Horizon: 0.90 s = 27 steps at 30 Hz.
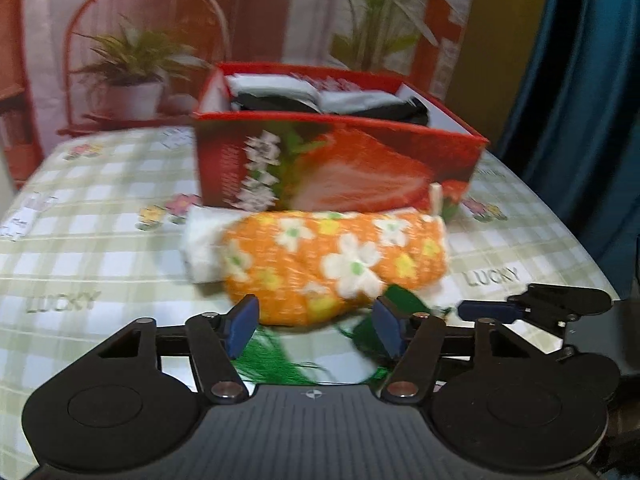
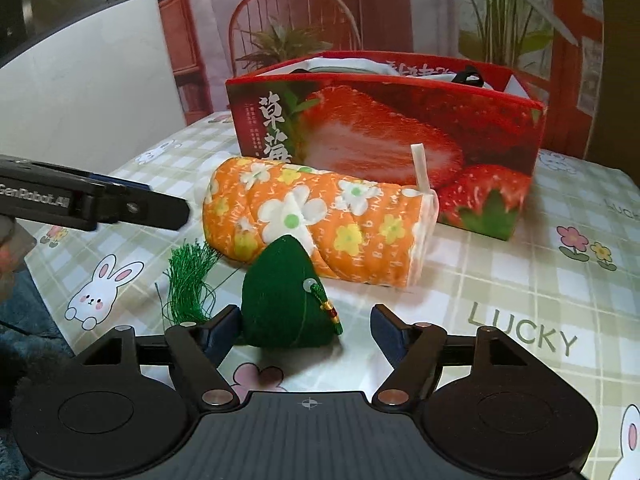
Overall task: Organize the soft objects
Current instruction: 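Close the right tool on the green plush while the left tool pinches it too, then lift the green plush into the red box and open both tools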
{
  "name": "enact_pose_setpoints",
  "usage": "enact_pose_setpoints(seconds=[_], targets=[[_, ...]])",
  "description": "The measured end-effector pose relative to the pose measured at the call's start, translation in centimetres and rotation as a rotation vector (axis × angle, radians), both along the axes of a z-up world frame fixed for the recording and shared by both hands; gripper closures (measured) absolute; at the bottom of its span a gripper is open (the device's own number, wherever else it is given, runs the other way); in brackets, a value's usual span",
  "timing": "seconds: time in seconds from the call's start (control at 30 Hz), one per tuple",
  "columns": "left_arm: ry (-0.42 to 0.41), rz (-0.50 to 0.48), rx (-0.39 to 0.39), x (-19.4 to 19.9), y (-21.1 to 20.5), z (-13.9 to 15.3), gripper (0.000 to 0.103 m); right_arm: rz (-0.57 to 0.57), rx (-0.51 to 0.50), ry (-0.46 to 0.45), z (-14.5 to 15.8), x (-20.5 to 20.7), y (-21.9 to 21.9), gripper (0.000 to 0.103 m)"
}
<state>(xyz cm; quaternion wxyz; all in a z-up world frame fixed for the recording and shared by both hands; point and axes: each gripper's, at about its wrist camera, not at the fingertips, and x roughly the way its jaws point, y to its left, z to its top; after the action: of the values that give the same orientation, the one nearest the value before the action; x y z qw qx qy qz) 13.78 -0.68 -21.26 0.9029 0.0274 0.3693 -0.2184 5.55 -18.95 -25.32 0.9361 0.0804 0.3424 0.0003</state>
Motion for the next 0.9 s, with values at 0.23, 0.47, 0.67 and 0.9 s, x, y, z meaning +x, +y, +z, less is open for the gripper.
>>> enact_pose_setpoints(seconds=[0.23,0.47,0.67,0.9], targets=[[0.077,-0.077,-0.037,1.7,-2.6,-1.2,0.042,0.041,-0.021,-0.009,-0.4,-0.1,0.5,0.043],[0.048,-0.150,-0.056,1.5,-4.1,-2.5,0.044,0.066,0.008,-0.003,-0.7,0.1,0.4,0.050],[0.084,-0.166,-0.084,1.2,-3.9,-4.0,0.047,0.070,0.021,0.007,-1.0,0.3,0.2,0.051],[0.107,-0.134,-0.165,1.1,-2.9,-4.9,0.052,0.073,0.010,0.020,-1.5,0.7,0.6,0.051]])
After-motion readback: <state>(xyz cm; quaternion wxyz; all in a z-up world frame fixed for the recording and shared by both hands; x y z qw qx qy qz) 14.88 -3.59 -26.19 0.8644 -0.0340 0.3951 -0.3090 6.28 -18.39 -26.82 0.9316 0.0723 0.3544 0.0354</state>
